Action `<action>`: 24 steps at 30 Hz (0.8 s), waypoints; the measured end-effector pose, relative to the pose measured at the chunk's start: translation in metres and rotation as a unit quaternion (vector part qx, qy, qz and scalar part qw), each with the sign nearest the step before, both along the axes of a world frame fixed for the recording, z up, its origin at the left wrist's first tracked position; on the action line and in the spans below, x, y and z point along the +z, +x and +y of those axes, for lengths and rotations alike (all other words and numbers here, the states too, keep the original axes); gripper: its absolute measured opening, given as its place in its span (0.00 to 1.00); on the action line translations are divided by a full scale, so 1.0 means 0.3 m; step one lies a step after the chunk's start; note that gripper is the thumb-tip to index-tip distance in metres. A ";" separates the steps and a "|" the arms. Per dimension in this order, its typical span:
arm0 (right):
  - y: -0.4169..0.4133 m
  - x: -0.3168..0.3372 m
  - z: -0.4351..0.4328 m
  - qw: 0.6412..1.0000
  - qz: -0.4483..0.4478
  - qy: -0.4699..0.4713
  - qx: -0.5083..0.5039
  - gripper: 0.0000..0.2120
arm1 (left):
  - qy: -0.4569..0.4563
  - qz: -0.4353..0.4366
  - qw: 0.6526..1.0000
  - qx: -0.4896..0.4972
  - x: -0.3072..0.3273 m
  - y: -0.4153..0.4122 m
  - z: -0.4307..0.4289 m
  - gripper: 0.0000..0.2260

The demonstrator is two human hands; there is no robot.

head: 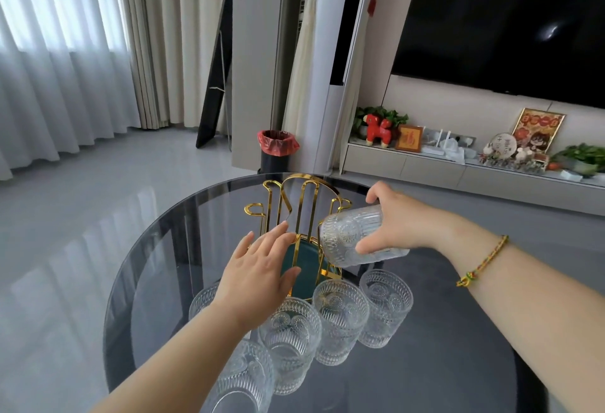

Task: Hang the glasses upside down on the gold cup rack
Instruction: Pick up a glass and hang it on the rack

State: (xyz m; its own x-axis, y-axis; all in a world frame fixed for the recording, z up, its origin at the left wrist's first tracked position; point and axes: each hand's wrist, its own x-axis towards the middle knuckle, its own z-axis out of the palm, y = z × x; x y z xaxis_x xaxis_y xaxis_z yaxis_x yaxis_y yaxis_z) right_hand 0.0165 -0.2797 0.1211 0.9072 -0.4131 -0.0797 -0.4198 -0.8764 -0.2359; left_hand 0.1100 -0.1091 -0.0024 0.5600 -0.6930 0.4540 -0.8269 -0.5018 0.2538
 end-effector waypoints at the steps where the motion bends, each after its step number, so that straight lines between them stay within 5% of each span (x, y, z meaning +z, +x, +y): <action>1: 0.004 -0.009 0.000 1.000 -0.009 0.011 -0.002 0.31 | -0.001 0.002 1.000 0.000 -0.001 -0.002 -0.001 0.22; 8: 0.029 -0.066 -0.005 0.988 -0.111 0.103 -0.034 0.30 | -0.004 0.009 1.000 0.000 0.001 -0.007 -0.005 0.21; 14: 0.052 -0.119 -0.014 0.975 -0.180 0.122 -0.052 0.42 | 0.014 0.013 1.000 -0.005 0.002 -0.002 -0.007 0.22; 24: 0.096 -0.167 -0.014 0.978 -0.163 0.117 -0.066 0.37 | 0.033 0.045 0.998 -0.008 0.011 -0.004 -0.005 0.22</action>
State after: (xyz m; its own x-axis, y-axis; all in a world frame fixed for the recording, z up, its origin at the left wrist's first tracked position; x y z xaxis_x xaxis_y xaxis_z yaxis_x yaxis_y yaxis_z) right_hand 0.0453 -0.2840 0.0710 0.8402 -0.5335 0.0975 -0.3954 -0.7256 -0.5633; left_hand 0.1089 -0.1105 0.0009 0.5851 -0.7294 0.3545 -0.8102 -0.5068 0.2943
